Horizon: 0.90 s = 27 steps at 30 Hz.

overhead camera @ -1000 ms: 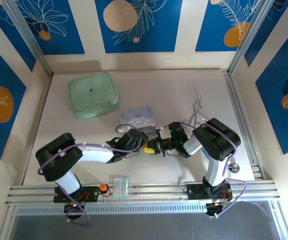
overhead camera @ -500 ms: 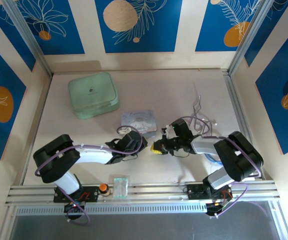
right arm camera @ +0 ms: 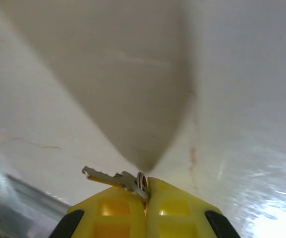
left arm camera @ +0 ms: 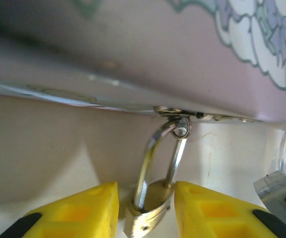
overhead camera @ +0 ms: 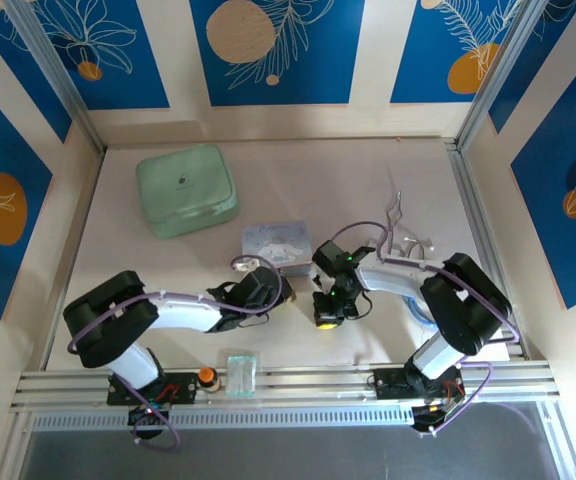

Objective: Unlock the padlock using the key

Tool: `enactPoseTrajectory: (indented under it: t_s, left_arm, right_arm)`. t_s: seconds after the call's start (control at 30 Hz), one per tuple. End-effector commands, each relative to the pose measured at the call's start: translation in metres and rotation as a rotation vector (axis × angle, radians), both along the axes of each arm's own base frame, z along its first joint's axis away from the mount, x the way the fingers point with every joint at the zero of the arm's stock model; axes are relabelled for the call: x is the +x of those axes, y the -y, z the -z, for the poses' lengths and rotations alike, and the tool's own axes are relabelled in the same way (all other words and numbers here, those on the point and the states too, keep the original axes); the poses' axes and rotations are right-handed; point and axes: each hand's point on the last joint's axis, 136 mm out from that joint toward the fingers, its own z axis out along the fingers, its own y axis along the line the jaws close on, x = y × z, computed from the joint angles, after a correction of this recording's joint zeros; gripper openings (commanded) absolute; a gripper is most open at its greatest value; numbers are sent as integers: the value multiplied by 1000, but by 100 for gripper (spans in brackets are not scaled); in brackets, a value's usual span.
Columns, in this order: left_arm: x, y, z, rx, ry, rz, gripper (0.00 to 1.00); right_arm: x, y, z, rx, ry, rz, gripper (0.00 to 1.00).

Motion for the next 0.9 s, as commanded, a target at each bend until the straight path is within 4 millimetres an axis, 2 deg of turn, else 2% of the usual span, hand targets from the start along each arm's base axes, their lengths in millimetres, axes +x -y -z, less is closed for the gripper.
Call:
enactPoseTrajectory:
  t_s: [0.0,0.13,0.27,0.47,0.57,0.7,0.87]
  left_arm:
    - [0,-1,-10,-28,37,-2,37]
    - [0,-2,-15,-51,47,-5,38]
    - [0,-2,-19,-52,58,0,39]
    - [1,0,-28,-53,76,9,41]
    - [2,-1,-34,-39,87,15,41]
    - [2,-2,-41,-35,99,19,42]
    - [2,-6,-44,-16,105,20,42]
  right_arm:
    - [-2,9,0,-99,-4,-26,10]
    - [0,16,0,-172,9,-35,30]
    - [5,14,-12,-137,53,-11,48]
    - [15,16,-28,-100,142,59,49]
    - [13,11,-30,-52,131,106,48]
    - [6,-2,-24,-36,107,140,52]
    - [12,-12,-11,-46,120,153,58]
